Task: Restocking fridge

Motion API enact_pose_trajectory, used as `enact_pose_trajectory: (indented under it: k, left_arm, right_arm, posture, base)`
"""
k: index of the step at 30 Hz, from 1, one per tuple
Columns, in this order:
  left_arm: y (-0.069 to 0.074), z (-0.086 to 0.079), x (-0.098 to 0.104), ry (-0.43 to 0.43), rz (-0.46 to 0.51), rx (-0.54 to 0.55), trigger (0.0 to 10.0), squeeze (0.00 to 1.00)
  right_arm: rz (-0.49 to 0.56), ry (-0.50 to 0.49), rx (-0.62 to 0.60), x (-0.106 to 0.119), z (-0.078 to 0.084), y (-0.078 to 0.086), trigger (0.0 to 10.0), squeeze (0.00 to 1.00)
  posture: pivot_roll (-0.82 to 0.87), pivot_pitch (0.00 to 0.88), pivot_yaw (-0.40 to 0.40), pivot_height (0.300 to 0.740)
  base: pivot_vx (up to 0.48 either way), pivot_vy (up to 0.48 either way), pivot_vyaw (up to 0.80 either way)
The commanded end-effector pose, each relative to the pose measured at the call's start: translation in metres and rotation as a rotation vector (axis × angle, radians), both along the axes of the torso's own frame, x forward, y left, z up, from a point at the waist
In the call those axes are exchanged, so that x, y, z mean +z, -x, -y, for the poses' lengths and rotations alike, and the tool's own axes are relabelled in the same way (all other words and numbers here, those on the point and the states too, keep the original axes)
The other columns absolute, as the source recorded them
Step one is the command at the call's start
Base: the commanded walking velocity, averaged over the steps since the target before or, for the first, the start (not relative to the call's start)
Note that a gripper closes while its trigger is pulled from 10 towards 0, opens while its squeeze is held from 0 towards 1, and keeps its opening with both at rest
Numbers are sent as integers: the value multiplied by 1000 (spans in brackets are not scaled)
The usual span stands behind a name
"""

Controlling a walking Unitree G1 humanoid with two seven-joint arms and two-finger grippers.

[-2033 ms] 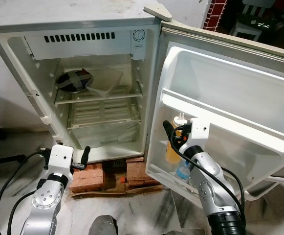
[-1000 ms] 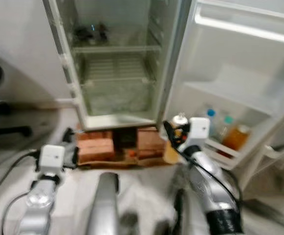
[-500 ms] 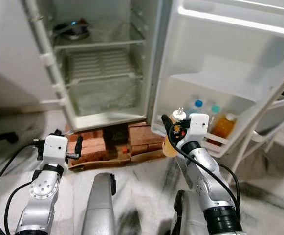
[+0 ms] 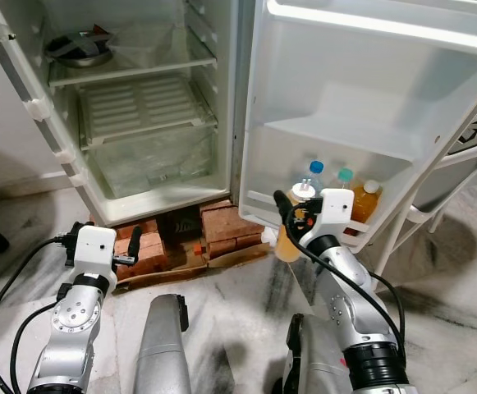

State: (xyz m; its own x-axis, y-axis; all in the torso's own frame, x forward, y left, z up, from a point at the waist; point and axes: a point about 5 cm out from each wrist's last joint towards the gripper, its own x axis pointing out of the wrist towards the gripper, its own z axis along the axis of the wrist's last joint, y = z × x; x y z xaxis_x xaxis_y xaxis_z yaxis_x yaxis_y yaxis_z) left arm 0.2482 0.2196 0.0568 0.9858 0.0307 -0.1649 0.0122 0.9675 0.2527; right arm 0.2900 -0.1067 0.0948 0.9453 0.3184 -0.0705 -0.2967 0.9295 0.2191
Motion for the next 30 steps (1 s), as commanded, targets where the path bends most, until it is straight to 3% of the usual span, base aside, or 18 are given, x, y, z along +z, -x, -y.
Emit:
enact_pose_trajectory:
  k: [1,24,30]
  left_arm:
    - [1,-1,-1,-6,-4,7,10000,0]
    - [0,2,-2,-9,-3,-7,10000,0]
    - [0,1,-3,-11,-17,2,10000,0]
  right_arm:
    - [45,-12,17,9,-2,0,10000,0]
    - [21,-51,46,8,-5,1,10000,0]
    - [11,-54,98,6,-11,5,10000,0]
  posture:
    - [124,43,-33,587]
    - [120,46,-32,587]
    - [121,46,-32,587]
  base:
    - [0,0,763]
    - [334,0,71]
    - [0,0,0]
